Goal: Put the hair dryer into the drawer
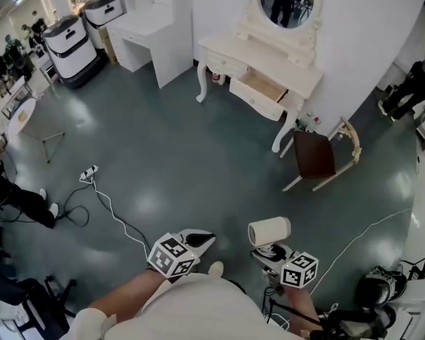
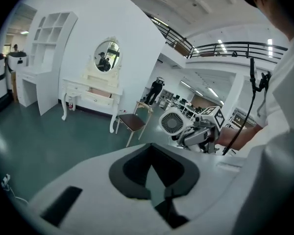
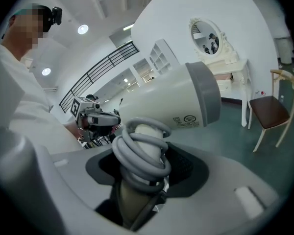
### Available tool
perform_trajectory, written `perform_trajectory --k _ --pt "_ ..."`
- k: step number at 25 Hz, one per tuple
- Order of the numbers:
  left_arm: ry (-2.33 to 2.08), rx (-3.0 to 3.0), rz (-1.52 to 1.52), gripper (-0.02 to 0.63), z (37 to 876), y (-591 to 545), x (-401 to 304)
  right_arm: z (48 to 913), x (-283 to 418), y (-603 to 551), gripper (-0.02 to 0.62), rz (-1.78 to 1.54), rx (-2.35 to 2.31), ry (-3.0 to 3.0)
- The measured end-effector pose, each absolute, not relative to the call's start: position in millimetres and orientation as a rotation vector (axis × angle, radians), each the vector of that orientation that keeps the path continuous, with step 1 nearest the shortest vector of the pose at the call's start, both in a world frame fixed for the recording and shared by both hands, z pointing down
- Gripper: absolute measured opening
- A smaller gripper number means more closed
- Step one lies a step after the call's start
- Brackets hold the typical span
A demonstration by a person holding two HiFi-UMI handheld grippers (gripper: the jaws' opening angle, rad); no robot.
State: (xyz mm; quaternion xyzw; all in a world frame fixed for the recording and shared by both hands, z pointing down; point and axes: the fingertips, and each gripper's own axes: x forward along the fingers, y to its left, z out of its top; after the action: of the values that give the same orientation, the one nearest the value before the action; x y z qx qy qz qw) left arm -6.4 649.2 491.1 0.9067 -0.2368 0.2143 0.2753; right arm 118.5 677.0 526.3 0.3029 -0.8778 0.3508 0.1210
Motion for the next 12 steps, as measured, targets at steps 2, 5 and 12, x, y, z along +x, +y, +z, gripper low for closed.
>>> perform_trajectory --k 2,5,12 --pt "-0.62 2.44 0.586 -0.005 493.5 653.8 7.2 529.7 125.7 681.3 0.236 1.035 0.885 -2.564" --pt "-0.602 2.462 0.609 -0.005 488.0 656.0 18.6 530.8 128.6 687.6 0.236 1.046 0.894 -2.553" --pt "-0.597 2.454 0.594 -0.005 489.6 616.3 28.9 546.7 136.7 653.0 0.236 1.105 0.89 -2.535"
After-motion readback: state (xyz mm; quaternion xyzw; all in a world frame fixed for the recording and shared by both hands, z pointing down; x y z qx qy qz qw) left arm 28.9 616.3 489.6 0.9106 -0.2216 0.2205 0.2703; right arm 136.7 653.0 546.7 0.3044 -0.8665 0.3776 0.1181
